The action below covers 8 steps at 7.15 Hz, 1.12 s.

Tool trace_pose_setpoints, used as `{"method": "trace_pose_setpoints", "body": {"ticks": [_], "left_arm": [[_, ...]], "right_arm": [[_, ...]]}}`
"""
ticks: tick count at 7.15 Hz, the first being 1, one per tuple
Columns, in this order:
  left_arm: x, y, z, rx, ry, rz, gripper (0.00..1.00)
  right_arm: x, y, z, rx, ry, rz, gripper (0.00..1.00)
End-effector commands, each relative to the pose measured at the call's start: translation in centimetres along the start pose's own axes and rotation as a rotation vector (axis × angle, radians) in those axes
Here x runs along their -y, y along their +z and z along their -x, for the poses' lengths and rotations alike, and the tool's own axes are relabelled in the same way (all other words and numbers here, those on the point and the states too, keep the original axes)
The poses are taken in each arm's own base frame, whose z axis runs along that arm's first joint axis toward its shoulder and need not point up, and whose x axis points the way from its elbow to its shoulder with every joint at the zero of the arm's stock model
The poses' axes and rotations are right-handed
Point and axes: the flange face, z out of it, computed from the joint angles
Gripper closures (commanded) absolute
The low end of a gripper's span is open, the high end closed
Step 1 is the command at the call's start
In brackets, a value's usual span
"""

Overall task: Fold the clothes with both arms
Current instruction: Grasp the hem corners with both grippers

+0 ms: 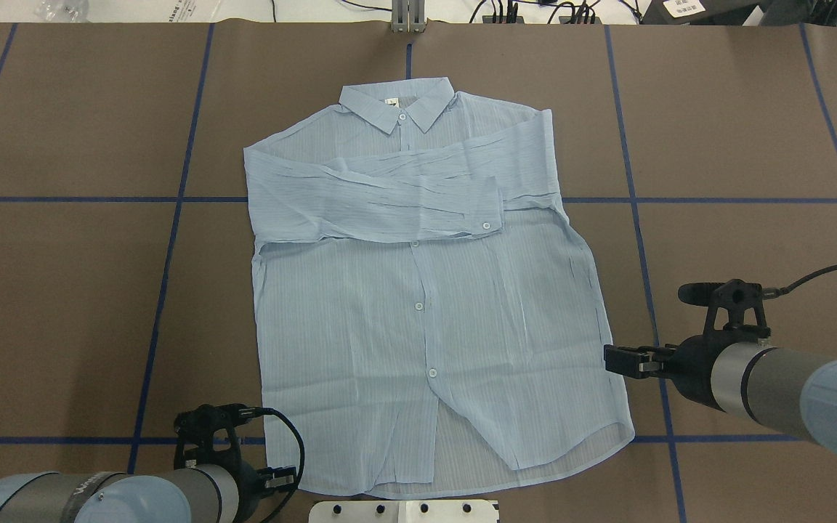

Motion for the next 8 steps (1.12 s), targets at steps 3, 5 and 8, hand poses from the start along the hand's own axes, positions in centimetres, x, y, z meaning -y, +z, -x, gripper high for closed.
{"method": "trace_pose_setpoints", "body": {"ticks": [3, 5, 8], "left_arm": [[-0.4, 0.1, -1.2, -0.016, -0.015, 0.005, 0.51], [-0.4, 0.2, -1.3, -0.016, -0.013, 0.004, 0.51], [-0.2, 0.4, -1.2, -0.011, -0.007, -0.002, 0.52]], "right_arm": [[0.0, 0.0, 0.1, 0.002, 0.0, -0.002, 0.0], [0.0, 0.0, 0.1, 0.002, 0.0, -0.002, 0.0], [0.0, 0.0, 0.1, 0.002, -0.001, -0.002, 0.0]]}}
